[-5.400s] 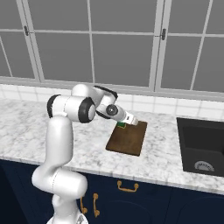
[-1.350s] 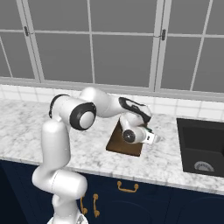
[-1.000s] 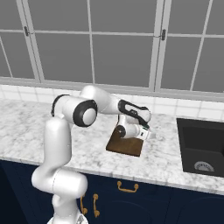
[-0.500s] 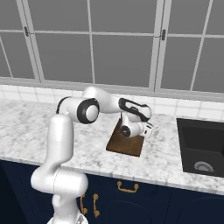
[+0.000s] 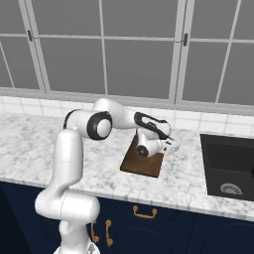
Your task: Pick up the sponge from the counter and clean the cutting board by briefly scrubbing or pressing down on the cutting board. Once finished, release the sponge.
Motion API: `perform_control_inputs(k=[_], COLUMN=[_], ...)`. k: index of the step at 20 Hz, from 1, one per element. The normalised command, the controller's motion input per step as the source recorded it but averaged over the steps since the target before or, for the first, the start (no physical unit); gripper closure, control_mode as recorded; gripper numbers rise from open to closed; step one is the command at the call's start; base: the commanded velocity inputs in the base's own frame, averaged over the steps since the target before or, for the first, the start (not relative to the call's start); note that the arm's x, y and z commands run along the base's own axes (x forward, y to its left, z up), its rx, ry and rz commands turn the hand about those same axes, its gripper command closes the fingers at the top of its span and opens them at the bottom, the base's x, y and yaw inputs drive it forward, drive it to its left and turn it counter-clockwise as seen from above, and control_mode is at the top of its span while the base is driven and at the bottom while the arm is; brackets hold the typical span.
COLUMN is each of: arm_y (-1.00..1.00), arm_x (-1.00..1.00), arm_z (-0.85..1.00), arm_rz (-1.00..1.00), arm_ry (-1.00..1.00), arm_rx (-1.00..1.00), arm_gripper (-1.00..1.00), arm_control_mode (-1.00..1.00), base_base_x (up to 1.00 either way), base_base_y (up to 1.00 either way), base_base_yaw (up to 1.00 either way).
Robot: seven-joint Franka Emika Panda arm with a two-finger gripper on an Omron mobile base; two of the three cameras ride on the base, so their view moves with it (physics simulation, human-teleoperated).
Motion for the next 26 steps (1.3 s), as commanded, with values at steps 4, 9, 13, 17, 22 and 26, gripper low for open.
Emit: perform_control_inputs(k=[4, 9, 13, 17, 22, 26], arm_y=[0.41, 0.25, 0.18, 0.03, 0.0, 0.09], arm_x=[-0.3, -0.49, -0.45, -0.82, -0.8, -0.99], arm_z=[0.0, 0.18, 0.35, 0.94, 1.0, 1.0], arm_rz=[0.0, 0.0, 0.0, 0.0, 0.02, 0.02], arm_ry=[-0.08, -0.12, -0.13, -0.19, -0.27, -0.18], arm_rx=[0.0, -0.01, -0.02, -0.01, -0.04, -0.07], arm_gripper=[-1.0, -1.0, -1.0, -1.0, -1.0, -1.0], arm_control_mode=[-1.0, -1.0, -1.0, -1.0, -1.0, -1.0], base_base_x=[0.0, 0.0, 0.0, 0.0, 0.0, 0.0], base_base_y=[0.0, 0.0, 0.0, 0.0, 0.0, 0.0], base_base_yaw=[0.0, 0.0, 0.0, 0.0, 0.0, 0.0])
